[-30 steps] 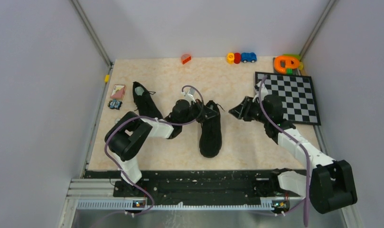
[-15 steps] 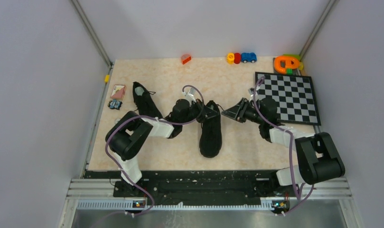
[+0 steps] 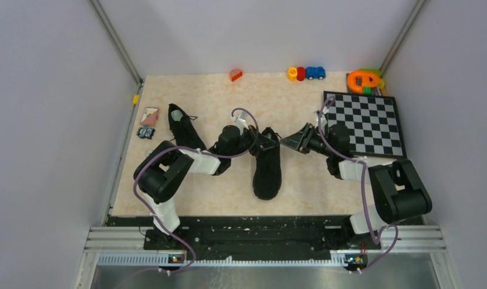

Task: Tie the shoes
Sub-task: Cross the shoelace with the shoelace.

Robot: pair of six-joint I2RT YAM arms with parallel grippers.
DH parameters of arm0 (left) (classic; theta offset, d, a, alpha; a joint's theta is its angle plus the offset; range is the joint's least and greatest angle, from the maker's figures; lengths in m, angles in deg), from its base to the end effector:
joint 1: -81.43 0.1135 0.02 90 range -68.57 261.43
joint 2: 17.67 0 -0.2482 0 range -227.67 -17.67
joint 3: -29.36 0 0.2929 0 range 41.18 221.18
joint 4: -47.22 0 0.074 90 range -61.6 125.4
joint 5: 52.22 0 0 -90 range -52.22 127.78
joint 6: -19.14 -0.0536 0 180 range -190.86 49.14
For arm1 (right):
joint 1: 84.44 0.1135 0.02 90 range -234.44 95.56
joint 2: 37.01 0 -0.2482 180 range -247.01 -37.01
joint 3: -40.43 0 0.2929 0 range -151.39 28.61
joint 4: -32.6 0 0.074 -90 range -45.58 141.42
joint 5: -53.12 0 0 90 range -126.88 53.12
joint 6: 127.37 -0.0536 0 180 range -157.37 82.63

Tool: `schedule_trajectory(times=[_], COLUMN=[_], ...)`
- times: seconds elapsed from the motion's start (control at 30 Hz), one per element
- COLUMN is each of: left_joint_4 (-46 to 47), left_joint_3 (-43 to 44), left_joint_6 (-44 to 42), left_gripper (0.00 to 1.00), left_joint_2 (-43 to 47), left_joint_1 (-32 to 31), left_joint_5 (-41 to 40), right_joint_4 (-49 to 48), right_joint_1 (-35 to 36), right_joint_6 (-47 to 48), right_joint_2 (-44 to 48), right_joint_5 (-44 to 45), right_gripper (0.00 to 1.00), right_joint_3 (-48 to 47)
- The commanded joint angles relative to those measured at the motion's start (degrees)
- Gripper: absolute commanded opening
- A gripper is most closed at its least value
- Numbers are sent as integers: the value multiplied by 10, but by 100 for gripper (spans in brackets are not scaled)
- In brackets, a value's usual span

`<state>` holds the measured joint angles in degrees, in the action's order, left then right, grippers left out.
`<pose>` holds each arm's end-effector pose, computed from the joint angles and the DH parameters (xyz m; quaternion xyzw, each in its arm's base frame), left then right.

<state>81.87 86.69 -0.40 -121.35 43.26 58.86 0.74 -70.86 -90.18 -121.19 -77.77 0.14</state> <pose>0.3044 -0.2638 0.1176 -0.1011 0.7645 -0.5869 0.2469 0.3008 0.1088 0.1335 0.0375 0.7599 0.5500 0.3446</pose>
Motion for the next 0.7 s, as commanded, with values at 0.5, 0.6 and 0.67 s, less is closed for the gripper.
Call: schedule_trajectory(times=[0.5, 0.6, 0.67], left_joint_4=[49, 53, 54], left_joint_3=[2, 0, 0], left_joint_6=[20, 23, 24], left_gripper=[0, 0, 0], left_joint_2=[-18, -19, -20], left_joint_1=[0, 0, 0], left_joint_5=[32, 33, 36], right_joint_4=[-190, -218, -221], right_joint_1=[7, 8, 8], right_joint_6=[-81, -104, -111], right_joint_2=[-84, -96, -99], right_joint_5=[-31, -35, -35], right_gripper=[17, 10, 1], right_joint_3=[14, 17, 17])
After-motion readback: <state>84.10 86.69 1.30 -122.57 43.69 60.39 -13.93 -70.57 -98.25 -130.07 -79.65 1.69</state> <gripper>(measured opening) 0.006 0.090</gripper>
